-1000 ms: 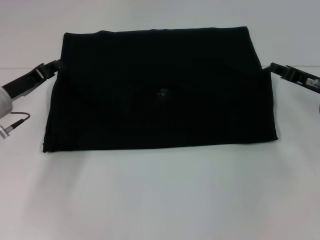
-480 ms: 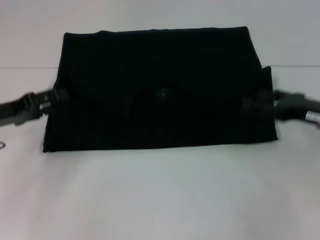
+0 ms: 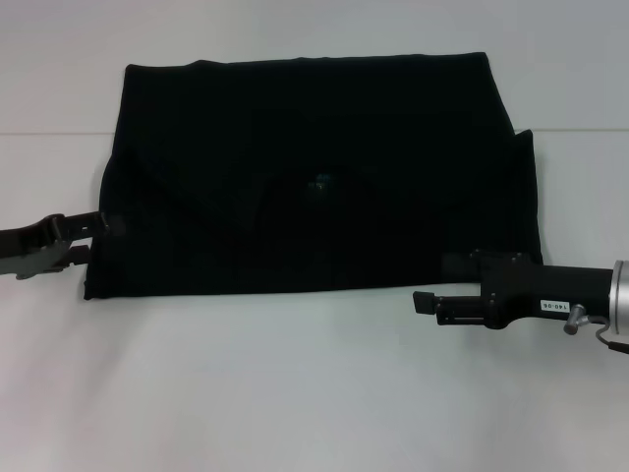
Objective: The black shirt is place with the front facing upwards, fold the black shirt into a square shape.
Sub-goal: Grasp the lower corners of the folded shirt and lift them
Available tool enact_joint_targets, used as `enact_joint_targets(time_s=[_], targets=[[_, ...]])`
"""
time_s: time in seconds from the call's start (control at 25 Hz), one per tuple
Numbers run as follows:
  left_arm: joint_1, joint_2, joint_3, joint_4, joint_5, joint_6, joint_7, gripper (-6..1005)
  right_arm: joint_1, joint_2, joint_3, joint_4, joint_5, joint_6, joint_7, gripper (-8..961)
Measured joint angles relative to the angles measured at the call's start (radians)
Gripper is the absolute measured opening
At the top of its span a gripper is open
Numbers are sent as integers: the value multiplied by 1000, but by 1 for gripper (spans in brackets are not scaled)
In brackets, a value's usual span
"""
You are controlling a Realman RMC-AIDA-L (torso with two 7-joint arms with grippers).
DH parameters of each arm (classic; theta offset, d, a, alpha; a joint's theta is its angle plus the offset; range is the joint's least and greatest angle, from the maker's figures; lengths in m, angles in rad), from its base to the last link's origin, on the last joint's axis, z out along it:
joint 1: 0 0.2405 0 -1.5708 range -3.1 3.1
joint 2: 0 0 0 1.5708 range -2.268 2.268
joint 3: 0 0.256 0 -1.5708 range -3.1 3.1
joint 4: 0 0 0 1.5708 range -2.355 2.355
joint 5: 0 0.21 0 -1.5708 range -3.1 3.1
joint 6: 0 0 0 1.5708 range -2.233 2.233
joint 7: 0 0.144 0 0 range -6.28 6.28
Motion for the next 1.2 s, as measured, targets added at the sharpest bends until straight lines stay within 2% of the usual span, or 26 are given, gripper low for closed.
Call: enact_joint_targets(time_s=[0.4,0.84,1.2], targets=[[-1,-26,52,-11,1,-98,2,858,-1,2,-2,6,4,9,5,921],[-3,-32,62,-10,3,-155,2,839,0,10,-2,8,2,9,0,917],[-9,-32,80,-22,3,-104,-9,824,-2,10,-2,7,4,8,-1,915]])
